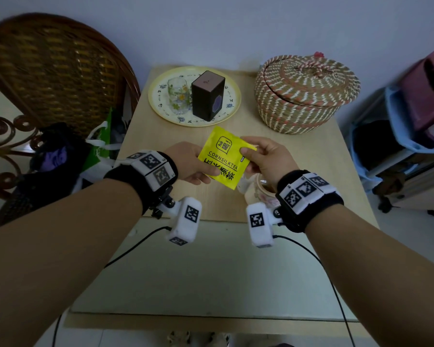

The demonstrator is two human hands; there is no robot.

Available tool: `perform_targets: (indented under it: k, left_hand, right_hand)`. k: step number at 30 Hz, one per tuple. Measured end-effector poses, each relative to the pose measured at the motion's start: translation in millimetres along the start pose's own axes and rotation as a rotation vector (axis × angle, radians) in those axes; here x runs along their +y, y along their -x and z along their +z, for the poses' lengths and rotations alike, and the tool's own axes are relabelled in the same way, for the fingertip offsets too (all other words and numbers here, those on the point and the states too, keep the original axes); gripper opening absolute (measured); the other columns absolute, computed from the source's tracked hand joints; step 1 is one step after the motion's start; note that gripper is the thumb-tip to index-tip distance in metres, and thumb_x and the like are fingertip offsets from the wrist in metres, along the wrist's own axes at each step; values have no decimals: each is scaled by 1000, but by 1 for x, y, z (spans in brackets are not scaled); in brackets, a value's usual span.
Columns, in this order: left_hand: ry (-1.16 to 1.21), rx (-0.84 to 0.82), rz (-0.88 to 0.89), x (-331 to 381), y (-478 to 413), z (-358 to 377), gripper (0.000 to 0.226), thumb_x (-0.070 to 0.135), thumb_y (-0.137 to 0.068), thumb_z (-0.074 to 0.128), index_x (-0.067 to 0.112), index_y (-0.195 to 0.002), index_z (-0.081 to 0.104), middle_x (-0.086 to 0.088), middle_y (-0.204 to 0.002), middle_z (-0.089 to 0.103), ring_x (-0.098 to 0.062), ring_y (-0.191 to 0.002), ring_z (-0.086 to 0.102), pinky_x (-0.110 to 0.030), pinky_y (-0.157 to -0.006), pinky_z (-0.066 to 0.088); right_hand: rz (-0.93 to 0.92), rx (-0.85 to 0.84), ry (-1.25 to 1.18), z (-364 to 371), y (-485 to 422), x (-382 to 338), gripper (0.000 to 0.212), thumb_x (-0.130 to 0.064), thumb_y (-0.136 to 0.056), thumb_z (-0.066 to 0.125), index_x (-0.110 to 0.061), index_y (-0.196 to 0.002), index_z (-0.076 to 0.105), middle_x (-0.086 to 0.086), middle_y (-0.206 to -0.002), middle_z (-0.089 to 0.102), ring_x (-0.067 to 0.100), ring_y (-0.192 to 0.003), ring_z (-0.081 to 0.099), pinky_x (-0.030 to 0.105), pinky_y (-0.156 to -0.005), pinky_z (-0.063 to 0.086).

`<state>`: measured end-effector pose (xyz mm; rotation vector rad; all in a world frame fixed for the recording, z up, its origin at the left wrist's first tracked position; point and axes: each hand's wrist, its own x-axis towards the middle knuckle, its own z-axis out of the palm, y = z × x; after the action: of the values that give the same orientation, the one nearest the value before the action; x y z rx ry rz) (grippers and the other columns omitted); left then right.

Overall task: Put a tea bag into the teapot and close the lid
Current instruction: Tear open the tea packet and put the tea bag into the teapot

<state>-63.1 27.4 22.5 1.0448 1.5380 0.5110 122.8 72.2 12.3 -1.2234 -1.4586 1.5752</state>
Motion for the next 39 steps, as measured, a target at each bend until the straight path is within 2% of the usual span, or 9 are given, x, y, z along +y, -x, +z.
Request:
perform_targets:
  k: [3, 6, 9, 13, 21, 27, 30, 34, 39]
  left_hand:
    - [58, 66, 41, 0, 2, 0, 11, 13, -77, 70, 21, -75, 63, 4, -67, 68, 4, -43, 63, -10, -45, 52]
    - [96, 91, 56, -1, 4, 2, 9, 15, -78, 70, 20, -77, 63, 1, -73, 67, 4, -43, 63, -10, -46, 52]
    - [137, 98, 53, 0, 6, 6, 7, 18, -78, 70, 20, -78, 63, 5, -63, 71, 4, -42, 62, -11, -46, 52]
    - [179, 55, 53, 4, 10, 14, 7, 16, -80, 67, 20, -77, 62, 6, -53, 71, 3, -40, 60, -11, -45, 51]
    - [229, 47, 33, 8, 16, 13, 8, 12, -82, 65, 17, -77, 61, 6, -45, 69, 1, -35, 56, -12, -45, 52]
    - [171, 21, 32, 3, 16, 8, 9, 11, -82, 65, 18, -78, 61, 6, -47, 70, 1, -37, 57, -12, -47, 53]
    - [85, -28, 18, 1, 17, 10, 10, 9, -81, 65, 17, -77, 61, 7, -46, 70, 1, -38, 59, -12, -47, 53]
    - [-5, -107, 5, 1, 17, 14, 10, 10, -80, 67, 18, -78, 62, 7, -52, 72, 0, -46, 64, -15, -51, 55]
    - [-16, 13, 105, 4, 14, 14, 17, 26, -81, 66, 22, -97, 61, -4, -93, 70, -20, -84, 67, -35, -75, 56]
  right_hand:
    - [49, -37, -59, -1, 3, -1, 18, 1, -79, 63, -15, -86, 59, -1, -48, 64, 4, -38, 57, 15, -43, 49]
    - [89, -110, -34, 0, 9, 1, 20, 5, -76, 64, -14, -80, 60, 3, -61, 66, 3, -43, 60, 13, -49, 51]
    - [95, -201, 42, 3, 15, 6, 28, 9, -72, 67, -11, -90, 60, -5, -53, 66, 3, -42, 58, 15, -47, 49]
    - [90, -228, 71, 9, 18, 7, 50, 7, -69, 71, -10, -112, 53, 3, -76, 66, 1, -53, 63, 16, -51, 51]
    - [36, -119, 33, 5, 20, 8, 44, 1, -67, 74, -29, -92, 54, 1, -65, 68, 6, -50, 64, 18, -52, 55]
    - [72, -190, -4, 1, 21, 7, 58, 11, -70, 68, -9, -121, 49, 4, -72, 66, 9, -57, 67, 19, -58, 57]
    - [81, -227, 48, -1, 18, 0, 68, 6, -70, 70, -18, -127, 42, 4, -91, 62, 14, -73, 67, 24, -62, 58]
    - [-30, -121, 100, 2, 11, -7, 48, -6, -77, 67, -33, -113, 49, 0, -82, 59, 20, -77, 61, 37, -74, 53]
    - [-110, -122, 149, 4, 8, -10, 24, -4, -82, 61, -24, -95, 64, -3, -78, 64, 7, -60, 59, 22, -58, 52]
